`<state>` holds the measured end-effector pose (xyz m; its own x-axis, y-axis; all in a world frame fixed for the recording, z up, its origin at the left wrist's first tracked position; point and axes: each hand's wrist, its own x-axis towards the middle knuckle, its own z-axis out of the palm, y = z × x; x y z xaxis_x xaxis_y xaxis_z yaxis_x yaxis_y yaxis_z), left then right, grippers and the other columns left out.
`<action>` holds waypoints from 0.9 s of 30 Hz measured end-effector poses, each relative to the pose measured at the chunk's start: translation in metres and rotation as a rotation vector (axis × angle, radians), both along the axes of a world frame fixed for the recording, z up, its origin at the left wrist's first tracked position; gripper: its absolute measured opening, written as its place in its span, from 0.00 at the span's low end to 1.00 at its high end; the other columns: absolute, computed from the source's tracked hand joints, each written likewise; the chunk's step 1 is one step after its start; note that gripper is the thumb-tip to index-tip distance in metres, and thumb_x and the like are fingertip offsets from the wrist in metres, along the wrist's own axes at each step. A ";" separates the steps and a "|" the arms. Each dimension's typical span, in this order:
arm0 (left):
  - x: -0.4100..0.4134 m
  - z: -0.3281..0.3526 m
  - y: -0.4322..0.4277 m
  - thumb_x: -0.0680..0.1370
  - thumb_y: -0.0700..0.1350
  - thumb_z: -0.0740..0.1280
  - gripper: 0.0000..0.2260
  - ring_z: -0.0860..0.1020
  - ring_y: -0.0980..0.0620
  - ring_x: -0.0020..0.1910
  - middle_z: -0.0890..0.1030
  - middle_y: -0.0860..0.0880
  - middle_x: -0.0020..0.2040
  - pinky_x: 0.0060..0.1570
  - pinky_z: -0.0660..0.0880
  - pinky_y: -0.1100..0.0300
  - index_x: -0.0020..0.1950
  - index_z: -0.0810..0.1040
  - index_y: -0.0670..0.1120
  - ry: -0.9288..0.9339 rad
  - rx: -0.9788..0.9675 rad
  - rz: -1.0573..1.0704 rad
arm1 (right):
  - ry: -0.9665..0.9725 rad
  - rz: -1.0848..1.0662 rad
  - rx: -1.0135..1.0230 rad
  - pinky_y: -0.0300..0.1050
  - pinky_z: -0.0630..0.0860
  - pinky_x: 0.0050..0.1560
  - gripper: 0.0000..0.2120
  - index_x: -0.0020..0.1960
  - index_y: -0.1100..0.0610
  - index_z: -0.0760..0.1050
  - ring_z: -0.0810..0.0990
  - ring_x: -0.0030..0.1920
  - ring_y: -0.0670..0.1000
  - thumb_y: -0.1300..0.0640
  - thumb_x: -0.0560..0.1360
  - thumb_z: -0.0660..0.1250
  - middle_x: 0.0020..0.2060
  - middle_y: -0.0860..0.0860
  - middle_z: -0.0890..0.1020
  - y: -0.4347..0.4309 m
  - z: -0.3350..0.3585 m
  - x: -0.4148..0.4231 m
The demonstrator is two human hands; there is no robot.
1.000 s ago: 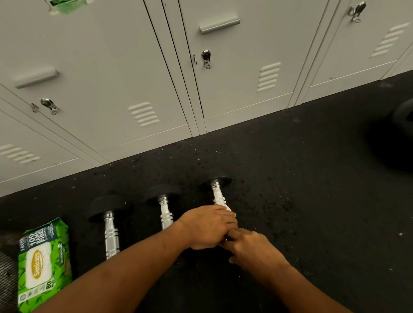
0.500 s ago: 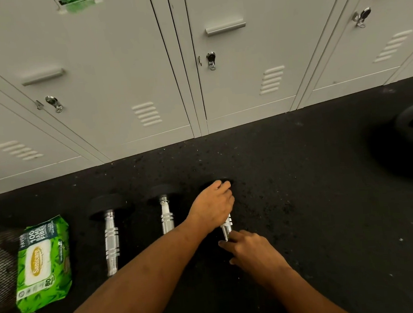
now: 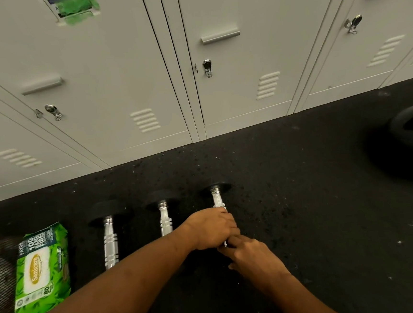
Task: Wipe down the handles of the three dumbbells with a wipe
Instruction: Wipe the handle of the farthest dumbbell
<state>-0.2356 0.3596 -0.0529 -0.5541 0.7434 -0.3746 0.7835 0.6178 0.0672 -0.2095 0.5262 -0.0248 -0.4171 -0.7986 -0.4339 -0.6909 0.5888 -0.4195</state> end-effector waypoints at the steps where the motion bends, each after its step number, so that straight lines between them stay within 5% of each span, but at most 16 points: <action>1: -0.005 0.002 0.003 0.77 0.44 0.66 0.10 0.76 0.50 0.58 0.81 0.51 0.55 0.61 0.70 0.53 0.58 0.77 0.49 0.044 -0.049 -0.025 | 0.001 -0.005 0.006 0.50 0.71 0.63 0.26 0.75 0.52 0.61 0.67 0.67 0.55 0.57 0.79 0.63 0.71 0.54 0.65 -0.001 0.000 0.000; 4: -0.020 0.007 0.007 0.78 0.46 0.65 0.08 0.75 0.49 0.56 0.82 0.51 0.52 0.56 0.68 0.54 0.56 0.78 0.49 0.161 -0.166 -0.063 | 0.008 -0.022 0.028 0.51 0.72 0.61 0.26 0.76 0.51 0.59 0.68 0.67 0.55 0.57 0.80 0.63 0.71 0.55 0.64 0.001 -0.003 0.001; 12: -0.035 0.006 0.005 0.80 0.47 0.62 0.14 0.67 0.44 0.70 0.80 0.44 0.61 0.67 0.64 0.49 0.64 0.76 0.43 0.279 -0.342 0.114 | 0.021 -0.024 0.020 0.51 0.73 0.60 0.27 0.76 0.51 0.57 0.68 0.65 0.54 0.55 0.80 0.62 0.69 0.55 0.66 0.002 -0.002 0.003; 18: -0.010 0.000 0.011 0.76 0.45 0.68 0.11 0.76 0.48 0.58 0.81 0.48 0.56 0.60 0.70 0.52 0.59 0.77 0.47 0.158 -0.165 0.048 | 0.022 -0.028 0.010 0.50 0.73 0.60 0.26 0.75 0.52 0.60 0.69 0.65 0.55 0.57 0.80 0.63 0.70 0.54 0.65 0.001 0.000 0.002; 24: 0.008 0.002 0.003 0.77 0.42 0.67 0.16 0.72 0.51 0.68 0.78 0.50 0.64 0.70 0.64 0.53 0.64 0.76 0.48 -0.059 0.055 0.109 | 0.023 -0.021 -0.019 0.50 0.72 0.63 0.25 0.74 0.52 0.62 0.68 0.67 0.54 0.58 0.79 0.63 0.70 0.53 0.66 0.003 0.001 0.003; 27: 0.008 0.005 -0.003 0.76 0.41 0.67 0.16 0.71 0.51 0.68 0.79 0.51 0.63 0.69 0.66 0.53 0.64 0.77 0.48 -0.016 0.038 0.051 | 0.044 -0.043 -0.018 0.50 0.73 0.62 0.25 0.74 0.52 0.62 0.68 0.67 0.54 0.58 0.79 0.64 0.69 0.53 0.66 0.002 -0.001 0.005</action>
